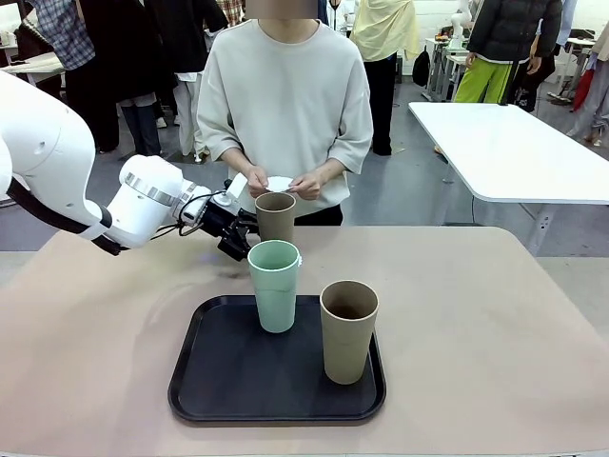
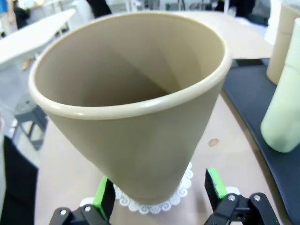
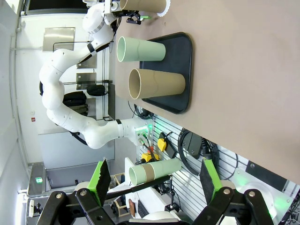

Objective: Place coasters on the table and set cups on them.
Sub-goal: Pick up one Reusable plastic cup and place it on a coaster set by the human.

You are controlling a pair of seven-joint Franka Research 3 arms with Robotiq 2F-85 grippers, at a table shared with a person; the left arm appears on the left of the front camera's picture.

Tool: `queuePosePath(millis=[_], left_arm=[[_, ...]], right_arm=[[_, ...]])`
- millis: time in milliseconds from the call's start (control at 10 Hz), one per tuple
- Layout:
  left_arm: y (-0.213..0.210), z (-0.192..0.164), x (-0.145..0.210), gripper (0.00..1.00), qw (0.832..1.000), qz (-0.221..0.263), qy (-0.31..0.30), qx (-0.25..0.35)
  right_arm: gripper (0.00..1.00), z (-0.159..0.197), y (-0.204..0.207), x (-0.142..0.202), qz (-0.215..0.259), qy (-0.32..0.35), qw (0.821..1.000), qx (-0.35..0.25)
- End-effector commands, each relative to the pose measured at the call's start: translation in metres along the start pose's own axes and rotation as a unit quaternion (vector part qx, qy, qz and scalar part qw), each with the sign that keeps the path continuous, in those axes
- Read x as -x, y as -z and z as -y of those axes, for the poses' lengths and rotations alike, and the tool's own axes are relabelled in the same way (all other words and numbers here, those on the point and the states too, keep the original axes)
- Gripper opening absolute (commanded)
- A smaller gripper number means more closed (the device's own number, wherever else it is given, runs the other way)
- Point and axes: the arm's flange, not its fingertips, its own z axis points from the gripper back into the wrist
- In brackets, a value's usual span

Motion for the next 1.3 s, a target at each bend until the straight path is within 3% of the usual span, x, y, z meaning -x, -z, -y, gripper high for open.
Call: queuePosePath(millis=[0,400,700,900,1200], left_arm=[[-0.008,0.013,-0.006,1.0,1.0,-0.022,-0.009,-0.003],[-0.017,0.017,-0.009,1.0,0.999,-0.044,-0.012,-0.015],[-0.041,0.029,-0.021,1.0,0.994,-0.087,-0.02,-0.056],[-0.071,0.061,-0.054,1.0,0.981,-0.167,-0.016,-0.094],[-0.116,0.121,-0.121,1.0,0.93,-0.333,-0.031,-0.15]], right_arm=[[1.0,0.001,0.0,0.0,-0.001,-0.001,1.0,-0.006],[1.0,0.001,0.0,0.0,-0.001,-0.001,1.0,-0.006],[1.0,0.001,0.0,0.0,-0.001,-0.001,1.0,-0.006],[1.0,0.001,0.0,0.0,-0.001,-0.001,1.0,-0.006],[1.0,0.001,0.0,0.0,-0.001,-0.001,1.0,-0.006]])
